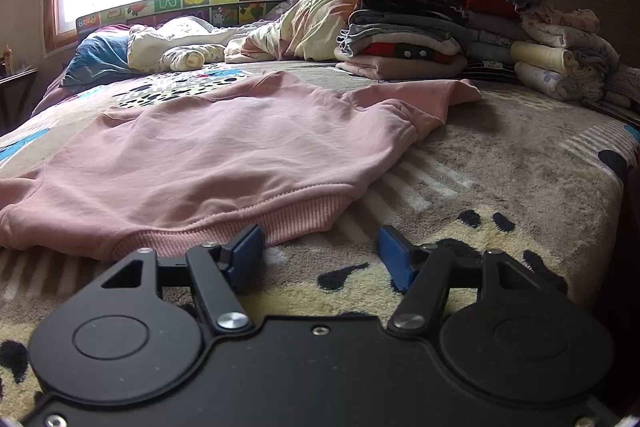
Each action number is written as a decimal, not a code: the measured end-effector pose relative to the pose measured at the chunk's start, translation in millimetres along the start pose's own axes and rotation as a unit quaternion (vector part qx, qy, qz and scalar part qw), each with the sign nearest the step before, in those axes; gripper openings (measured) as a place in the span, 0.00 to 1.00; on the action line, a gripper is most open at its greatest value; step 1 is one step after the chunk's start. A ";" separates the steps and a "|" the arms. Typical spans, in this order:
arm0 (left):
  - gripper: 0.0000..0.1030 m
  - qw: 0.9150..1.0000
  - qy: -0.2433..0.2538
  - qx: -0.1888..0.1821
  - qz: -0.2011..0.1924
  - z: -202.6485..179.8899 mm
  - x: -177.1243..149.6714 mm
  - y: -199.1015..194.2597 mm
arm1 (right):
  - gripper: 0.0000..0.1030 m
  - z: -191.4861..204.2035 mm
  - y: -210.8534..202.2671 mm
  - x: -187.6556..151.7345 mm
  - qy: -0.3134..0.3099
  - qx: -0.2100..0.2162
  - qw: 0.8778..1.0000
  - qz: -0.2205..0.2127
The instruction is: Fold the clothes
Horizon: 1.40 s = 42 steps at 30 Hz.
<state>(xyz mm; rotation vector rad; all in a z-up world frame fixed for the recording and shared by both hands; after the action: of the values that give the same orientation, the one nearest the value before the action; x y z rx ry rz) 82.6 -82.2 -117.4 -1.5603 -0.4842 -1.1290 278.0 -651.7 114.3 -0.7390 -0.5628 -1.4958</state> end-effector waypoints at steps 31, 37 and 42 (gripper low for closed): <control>0.65 1.000 -0.006 -0.002 -0.004 0.3 -2.1 -0.9 | 0.13 15.1 -38.5 -295.0 -0.068 -0.017 0.943 0.324; 0.65 1.000 -0.006 -0.007 -0.007 1.5 -2.4 -1.0 | 0.15 65.8 -27.3 -227.9 -0.161 0.007 0.968 0.190; 0.65 1.000 -0.005 -0.009 -0.007 1.9 -2.6 -1.4 | 0.55 35.9 -6.8 -234.3 -0.187 -0.083 0.950 0.236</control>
<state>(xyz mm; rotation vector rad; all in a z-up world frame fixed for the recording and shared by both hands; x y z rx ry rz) 81.1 -79.4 -118.8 -1.5813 -0.4943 -1.1400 270.3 -466.7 -33.9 -1.2115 -0.4983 -0.9672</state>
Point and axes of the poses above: each gripper's, at about its wrist camera, not at the fingertips, and y roughly the way its jaws point, z to its left, x to its top, the point moved 6 cm from there along y, roughly the way its jaws point, and after that the axes turned 6 degrees about z, right-handed, at the moved point
